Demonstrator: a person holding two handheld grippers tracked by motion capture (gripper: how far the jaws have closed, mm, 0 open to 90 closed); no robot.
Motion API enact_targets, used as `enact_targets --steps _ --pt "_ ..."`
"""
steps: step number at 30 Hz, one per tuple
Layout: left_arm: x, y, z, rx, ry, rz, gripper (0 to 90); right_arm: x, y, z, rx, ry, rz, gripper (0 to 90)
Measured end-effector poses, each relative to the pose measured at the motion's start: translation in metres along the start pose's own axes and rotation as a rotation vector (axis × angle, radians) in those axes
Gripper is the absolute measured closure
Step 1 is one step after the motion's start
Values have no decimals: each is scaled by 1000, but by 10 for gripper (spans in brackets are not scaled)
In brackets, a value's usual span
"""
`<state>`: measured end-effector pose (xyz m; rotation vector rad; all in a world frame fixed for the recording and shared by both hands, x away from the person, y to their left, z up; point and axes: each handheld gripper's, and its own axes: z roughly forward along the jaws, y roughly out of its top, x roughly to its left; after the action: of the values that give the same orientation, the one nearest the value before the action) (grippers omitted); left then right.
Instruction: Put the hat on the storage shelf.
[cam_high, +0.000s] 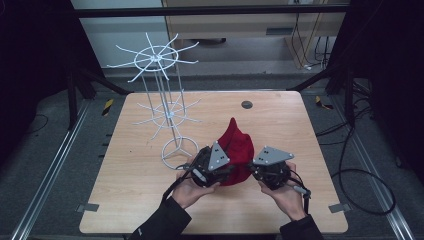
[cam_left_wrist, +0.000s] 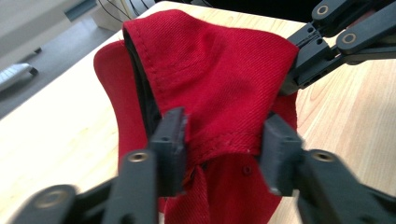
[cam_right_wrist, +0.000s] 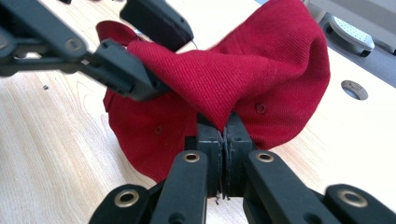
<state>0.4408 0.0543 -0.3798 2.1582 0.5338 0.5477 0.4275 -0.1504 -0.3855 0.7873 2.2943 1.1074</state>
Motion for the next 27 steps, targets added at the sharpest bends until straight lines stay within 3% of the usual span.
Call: enact_targets --steps 3,4,6,11,15,19,21,27 --pt "-1 0 0 11 -14 -14 698 1 0 1 1 0 -1 883" --pt "-1 0 0 14 -19 -20 772 1 0 2 1 -1 1 882" --pt "-1 1 -1 22 -24 -28 814 1 0 3 3 -1 10 877" --pt "3 3 -3 -7 -25 -103 837 -2 -2 1 -26 3 48 741" --pt "9 3 -6 -32 -15 -151 838 -5 -8 -11 -100 13 97 554" --pt "12 4 -9 -64 0 -177 838 -8 -24 -22 -160 39 210 382" --pt "12 5 -10 -78 12 -176 838 -8 -35 -19 -160 45 241 314" --pt "12 11 -14 -118 42 -197 838 -2 -61 8 -115 72 293 271"
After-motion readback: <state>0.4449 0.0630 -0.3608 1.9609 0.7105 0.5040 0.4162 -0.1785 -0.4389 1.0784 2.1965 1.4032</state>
